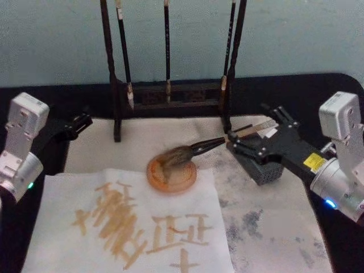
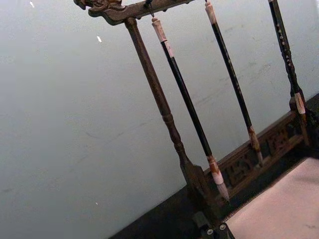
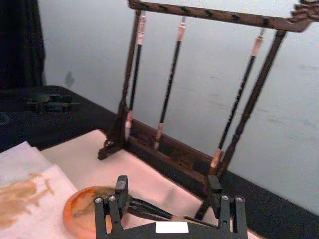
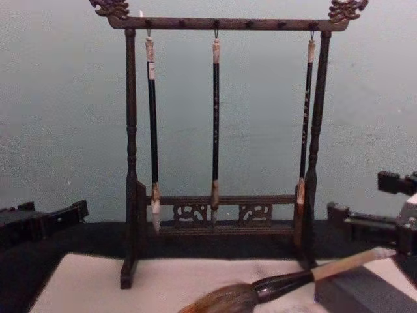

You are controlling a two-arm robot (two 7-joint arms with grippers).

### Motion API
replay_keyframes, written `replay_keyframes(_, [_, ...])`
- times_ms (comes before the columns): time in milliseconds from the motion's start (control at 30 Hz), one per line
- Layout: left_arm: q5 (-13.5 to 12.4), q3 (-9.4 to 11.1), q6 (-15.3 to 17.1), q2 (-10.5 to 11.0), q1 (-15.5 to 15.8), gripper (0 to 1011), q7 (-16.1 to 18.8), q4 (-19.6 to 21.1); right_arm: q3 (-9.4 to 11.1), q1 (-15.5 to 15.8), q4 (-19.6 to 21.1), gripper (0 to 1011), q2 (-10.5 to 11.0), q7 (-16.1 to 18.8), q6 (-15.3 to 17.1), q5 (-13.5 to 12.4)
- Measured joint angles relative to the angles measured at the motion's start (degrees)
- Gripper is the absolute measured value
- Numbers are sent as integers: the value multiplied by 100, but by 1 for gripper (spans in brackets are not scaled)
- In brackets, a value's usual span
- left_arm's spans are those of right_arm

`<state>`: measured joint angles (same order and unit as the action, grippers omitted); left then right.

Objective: Pick up the brush from the inkstone, write on the paper, then place the brush back to its original position.

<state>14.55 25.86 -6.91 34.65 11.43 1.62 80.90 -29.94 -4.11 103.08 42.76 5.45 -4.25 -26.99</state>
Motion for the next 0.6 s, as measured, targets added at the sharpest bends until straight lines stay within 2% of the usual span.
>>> replay_keyframes(600, [0, 0, 0, 0, 0, 1002, 0, 0, -7, 20, 19, 1006, 5, 52, -31, 53])
